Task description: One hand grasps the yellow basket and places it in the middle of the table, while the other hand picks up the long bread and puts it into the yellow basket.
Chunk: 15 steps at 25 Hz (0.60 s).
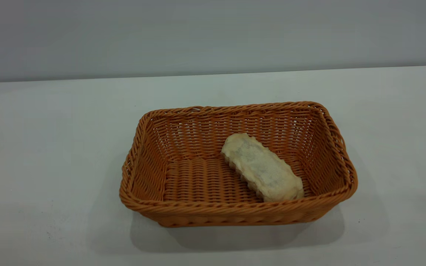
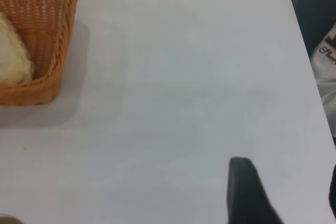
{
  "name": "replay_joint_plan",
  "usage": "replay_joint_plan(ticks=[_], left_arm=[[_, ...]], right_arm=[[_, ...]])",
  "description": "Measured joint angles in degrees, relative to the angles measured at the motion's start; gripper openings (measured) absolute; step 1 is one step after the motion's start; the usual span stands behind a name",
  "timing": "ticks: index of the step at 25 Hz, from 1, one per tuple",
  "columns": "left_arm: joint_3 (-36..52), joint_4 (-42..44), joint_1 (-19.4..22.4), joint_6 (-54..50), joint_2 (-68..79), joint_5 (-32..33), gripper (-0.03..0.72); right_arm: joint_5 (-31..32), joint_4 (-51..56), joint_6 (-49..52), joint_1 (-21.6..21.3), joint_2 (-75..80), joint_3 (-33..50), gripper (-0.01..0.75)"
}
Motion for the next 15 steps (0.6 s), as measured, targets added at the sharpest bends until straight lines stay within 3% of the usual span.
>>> replay_joint_plan(ticks=[15], left_arm=[[0.0,0.0,0.0,-0.1,0.0,0.0,0.581]], right_arm=[[0.0,0.0,0.0,0.0,0.0,0.0,0.399]])
